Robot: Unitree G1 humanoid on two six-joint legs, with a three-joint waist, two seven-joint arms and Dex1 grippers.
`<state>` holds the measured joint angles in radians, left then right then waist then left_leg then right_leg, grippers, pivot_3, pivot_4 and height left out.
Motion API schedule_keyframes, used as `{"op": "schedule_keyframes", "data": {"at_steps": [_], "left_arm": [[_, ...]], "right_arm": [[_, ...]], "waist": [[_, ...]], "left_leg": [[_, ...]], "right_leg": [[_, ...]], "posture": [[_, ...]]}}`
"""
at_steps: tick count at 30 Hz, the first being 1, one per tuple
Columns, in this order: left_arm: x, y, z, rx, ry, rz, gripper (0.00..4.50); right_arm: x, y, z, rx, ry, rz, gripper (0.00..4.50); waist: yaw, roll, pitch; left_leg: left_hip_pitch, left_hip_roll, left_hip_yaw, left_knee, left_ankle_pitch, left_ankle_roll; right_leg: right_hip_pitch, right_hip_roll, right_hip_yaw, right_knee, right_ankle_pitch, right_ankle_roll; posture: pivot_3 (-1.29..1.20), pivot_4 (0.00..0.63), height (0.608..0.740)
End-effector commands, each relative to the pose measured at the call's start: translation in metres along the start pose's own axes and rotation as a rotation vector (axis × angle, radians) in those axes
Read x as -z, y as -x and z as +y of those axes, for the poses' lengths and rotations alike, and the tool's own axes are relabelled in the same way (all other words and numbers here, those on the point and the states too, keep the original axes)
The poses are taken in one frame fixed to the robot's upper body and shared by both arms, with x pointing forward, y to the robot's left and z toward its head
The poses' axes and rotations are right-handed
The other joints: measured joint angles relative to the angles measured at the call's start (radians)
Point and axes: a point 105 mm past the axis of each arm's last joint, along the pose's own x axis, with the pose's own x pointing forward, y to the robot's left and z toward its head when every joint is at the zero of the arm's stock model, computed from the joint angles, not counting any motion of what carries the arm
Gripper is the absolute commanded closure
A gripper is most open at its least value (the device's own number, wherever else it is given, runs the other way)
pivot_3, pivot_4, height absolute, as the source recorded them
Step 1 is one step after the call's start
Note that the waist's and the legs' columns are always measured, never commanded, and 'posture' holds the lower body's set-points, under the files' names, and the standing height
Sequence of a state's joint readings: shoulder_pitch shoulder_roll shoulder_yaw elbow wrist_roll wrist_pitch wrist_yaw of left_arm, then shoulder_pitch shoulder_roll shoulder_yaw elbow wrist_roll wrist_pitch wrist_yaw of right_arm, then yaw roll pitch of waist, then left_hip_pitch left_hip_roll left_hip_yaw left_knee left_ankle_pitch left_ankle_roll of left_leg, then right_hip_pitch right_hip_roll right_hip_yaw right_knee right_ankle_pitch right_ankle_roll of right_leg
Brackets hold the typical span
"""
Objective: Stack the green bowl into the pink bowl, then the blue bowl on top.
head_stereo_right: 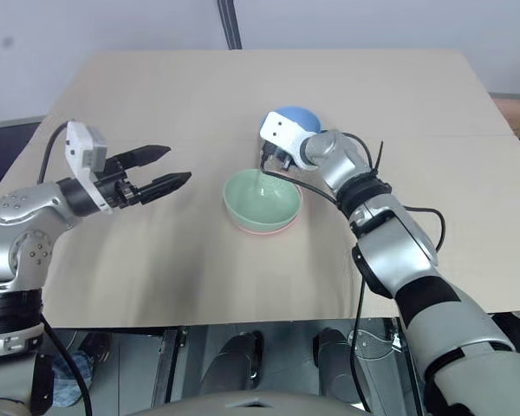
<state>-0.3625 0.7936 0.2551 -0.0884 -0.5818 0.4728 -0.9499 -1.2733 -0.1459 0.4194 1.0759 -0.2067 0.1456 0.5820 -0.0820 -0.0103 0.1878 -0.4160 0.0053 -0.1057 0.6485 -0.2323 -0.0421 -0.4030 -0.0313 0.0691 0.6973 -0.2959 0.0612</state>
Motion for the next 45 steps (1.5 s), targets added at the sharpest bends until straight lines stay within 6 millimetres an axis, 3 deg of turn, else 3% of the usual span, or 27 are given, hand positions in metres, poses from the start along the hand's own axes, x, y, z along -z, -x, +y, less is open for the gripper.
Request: {"op": "schedule_keyframes", "data": {"at_steps": [1, 8, 13, 17, 23, 30, 31, 32, 37, 38, 39, 45], "left_arm": [[-0.012, 0.001, -0.003, 0.015, -0.054, -0.028, 0.44], [-0.013, 0.000, -0.004, 0.031, -0.062, -0.034, 0.44], [-0.017, 0.000, -0.014, 0.117, -0.081, -0.050, 0.44], [-0.019, 0.000, -0.020, 0.179, -0.083, -0.064, 0.44], [-0.018, -0.003, -0.031, 0.288, -0.080, -0.072, 0.44], [-0.015, -0.005, -0.047, 0.407, -0.047, -0.063, 0.44], [-0.015, -0.005, -0.048, 0.416, -0.046, -0.062, 0.44], [-0.015, -0.005, -0.048, 0.421, -0.045, -0.063, 0.44], [-0.016, -0.003, -0.049, 0.430, -0.044, -0.064, 0.44], [-0.016, -0.003, -0.049, 0.432, -0.044, -0.063, 0.44], [-0.016, -0.003, -0.049, 0.435, -0.043, -0.062, 0.44], [-0.013, 0.001, -0.049, 0.425, -0.044, -0.043, 0.44]], "right_arm": [[-0.018, 0.004, -0.011, 0.024, 0.033, -0.061, 4.44], [-0.025, 0.009, -0.017, 0.043, 0.077, -0.101, 4.44], [-0.070, 0.035, -0.020, -0.039, 0.063, -0.305, 4.44], [-0.097, 0.073, -0.002, -0.192, 0.033, -0.469, 4.44], [-0.092, 0.119, 0.030, -0.372, -0.006, -0.511, 4.44], [-0.078, 0.135, 0.059, -0.473, 0.048, -0.449, 4.44], [-0.077, 0.138, 0.064, -0.496, 0.059, -0.446, 3.73], [-0.076, 0.141, 0.068, -0.521, 0.067, -0.446, 3.47], [-0.079, 0.146, 0.072, -0.533, 0.062, -0.448, 1.06], [-0.079, 0.147, 0.072, -0.529, 0.058, -0.447, 0.39], [-0.080, 0.148, 0.070, -0.523, 0.055, -0.447, 0.13], [-0.065, 0.157, 0.052, -0.461, 0.007, -0.412, 0.13]], "waist": [[-0.003, 0.000, 0.000], [-0.015, 0.000, 0.000], [-0.015, 0.001, 0.000], [-0.013, 0.001, 0.000], [0.003, 0.001, 0.000], [0.004, 0.000, 0.000], [0.004, 0.000, 0.000], [0.004, 0.000, 0.000], [0.006, 0.000, 0.000], [0.007, 0.000, 0.000], [0.009, 0.000, 0.000], [0.015, 0.000, 0.000]], "left_leg": [[0.000, 0.000, 0.000, 0.000, 0.000, 0.000], [0.000, 0.000, 0.000, 0.000, 0.000, 0.000], [0.000, 0.000, 0.000, 0.000, 0.000, 0.000], [0.000, 0.000, 0.000, 0.000, 0.000, 0.001], [-0.001, -0.001, -0.001, 0.002, -0.002, 0.004], [0.000, 0.000, -0.001, 0.002, -0.002, 0.004], [0.000, 0.000, -0.001, 0.002, -0.002, 0.004], [0.000, 0.000, -0.001, 0.002, -0.002, 0.004], [0.000, 0.000, -0.001, 0.002, -0.002, 0.004], [0.000, 0.000, -0.001, 0.002, -0.002, 0.004], [0.000, 0.000, -0.001, 0.002, -0.002, 0.004], [0.000, 0.000, -0.001, 0.002, -0.002, 0.004]], "right_leg": [[0.000, 0.000, 0.000, 0.000, 0.000, 0.000], [0.000, 0.000, 0.000, 0.001, 0.000, 0.000], [0.000, 0.000, 0.000, 0.001, 0.000, 0.000], [0.000, 0.000, 0.000, 0.000, 0.000, 0.000], [0.000, -0.001, -0.001, 0.001, 0.000, 0.000], [0.000, 0.000, -0.001, 0.002, 0.000, 0.000], [0.000, 0.000, -0.001, 0.002, 0.000, 0.000], [0.000, 0.000, -0.001, 0.002, 0.000, 0.000], [0.000, 0.000, -0.001, 0.001, 0.000, 0.000], [0.001, 0.000, -0.001, 0.001, 0.000, 0.000], [0.001, 0.000, -0.001, 0.001, 0.000, 0.000], [0.001, 0.000, -0.001, 0.001, 0.000, 0.000]], "posture": [[0.00, 0.150, 0.740], [0.00, 0.150, 0.740], [0.00, 0.150, 0.740], [0.00, 0.150, 0.740], [0.00, 0.150, 0.740], [0.00, 0.150, 0.740], [0.00, 0.150, 0.740], [0.00, 0.150, 0.740], [0.00, 0.150, 0.740], [0.00, 0.150, 0.740], [0.00, 0.150, 0.740], [0.00, 0.150, 0.740]]}}
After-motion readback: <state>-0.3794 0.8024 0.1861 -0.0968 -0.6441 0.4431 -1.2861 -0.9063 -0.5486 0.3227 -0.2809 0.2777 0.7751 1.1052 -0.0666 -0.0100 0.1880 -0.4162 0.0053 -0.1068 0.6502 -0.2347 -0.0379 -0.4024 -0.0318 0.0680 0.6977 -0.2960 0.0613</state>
